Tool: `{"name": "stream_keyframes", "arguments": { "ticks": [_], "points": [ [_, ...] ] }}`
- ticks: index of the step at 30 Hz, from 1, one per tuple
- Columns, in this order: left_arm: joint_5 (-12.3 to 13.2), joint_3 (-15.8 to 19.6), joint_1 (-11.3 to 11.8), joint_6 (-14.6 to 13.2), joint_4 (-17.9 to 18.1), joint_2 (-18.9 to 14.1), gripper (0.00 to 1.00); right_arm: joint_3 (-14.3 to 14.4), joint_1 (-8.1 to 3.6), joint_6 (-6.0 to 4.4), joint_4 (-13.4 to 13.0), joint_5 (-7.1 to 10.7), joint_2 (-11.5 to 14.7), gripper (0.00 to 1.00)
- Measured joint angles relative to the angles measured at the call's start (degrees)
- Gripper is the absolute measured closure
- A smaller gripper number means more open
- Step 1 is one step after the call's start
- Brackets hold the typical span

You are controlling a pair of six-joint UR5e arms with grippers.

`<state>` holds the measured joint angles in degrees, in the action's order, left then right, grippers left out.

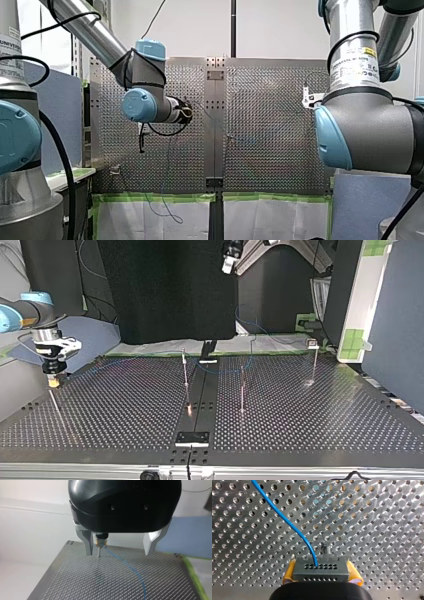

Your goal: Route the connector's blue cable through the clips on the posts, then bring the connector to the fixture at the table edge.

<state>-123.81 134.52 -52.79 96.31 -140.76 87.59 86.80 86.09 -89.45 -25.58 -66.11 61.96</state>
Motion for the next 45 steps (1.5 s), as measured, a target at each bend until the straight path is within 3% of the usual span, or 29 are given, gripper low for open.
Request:
{"name": "stream_keyframes", "arguments": {
  "ticks": [8, 13, 45],
  "points": [
    [2.4, -3.6, 0.4, 0.7, -0.9, 3.6, 0.0, 0.0, 0.07, 0.27, 0.0, 0.1, 0.0, 1.0],
    [2.2, -4.7, 0.1, 1.2, -0.9, 4.5, 0.0, -0.2, 0.02, 0.25, 0.0, 0.24, 0.0, 1.0],
    [1.1, -3.8, -0.4, 1.7, -1.3, 4.6, 0.0, -1.4, -0.15, -0.21, 0.2, 0.52, -0.1, 1.0]
  ]
}}
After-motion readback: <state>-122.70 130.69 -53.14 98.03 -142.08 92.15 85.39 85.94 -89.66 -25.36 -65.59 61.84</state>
